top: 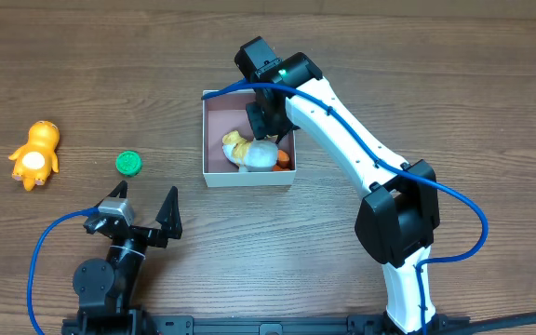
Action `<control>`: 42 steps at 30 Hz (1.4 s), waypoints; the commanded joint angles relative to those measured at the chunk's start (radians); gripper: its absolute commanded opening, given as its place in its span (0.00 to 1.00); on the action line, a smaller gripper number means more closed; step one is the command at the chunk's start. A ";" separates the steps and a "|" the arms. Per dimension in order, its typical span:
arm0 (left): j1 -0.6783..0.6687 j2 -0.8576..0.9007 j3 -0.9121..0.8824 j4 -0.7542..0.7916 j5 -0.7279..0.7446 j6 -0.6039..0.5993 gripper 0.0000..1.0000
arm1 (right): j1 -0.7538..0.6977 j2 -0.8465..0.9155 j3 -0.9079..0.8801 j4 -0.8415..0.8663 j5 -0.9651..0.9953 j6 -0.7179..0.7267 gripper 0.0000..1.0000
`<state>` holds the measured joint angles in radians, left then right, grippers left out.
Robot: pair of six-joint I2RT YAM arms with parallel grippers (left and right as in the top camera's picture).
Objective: Pack container
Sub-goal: 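Lower the gold disc into the box and open the right gripper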
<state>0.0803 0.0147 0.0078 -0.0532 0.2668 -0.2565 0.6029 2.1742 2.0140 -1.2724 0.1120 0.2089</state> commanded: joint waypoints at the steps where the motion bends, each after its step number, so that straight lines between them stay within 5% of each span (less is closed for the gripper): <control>1: 0.005 -0.008 -0.001 0.001 0.022 -0.010 1.00 | -0.004 -0.004 0.001 0.004 0.016 0.003 0.48; 42: 0.005 -0.008 -0.001 0.001 0.022 -0.010 1.00 | -0.004 -0.004 0.001 0.001 0.048 0.003 0.58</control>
<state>0.0803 0.0147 0.0078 -0.0532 0.2668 -0.2565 0.6029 2.1742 2.0140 -1.2751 0.1459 0.2092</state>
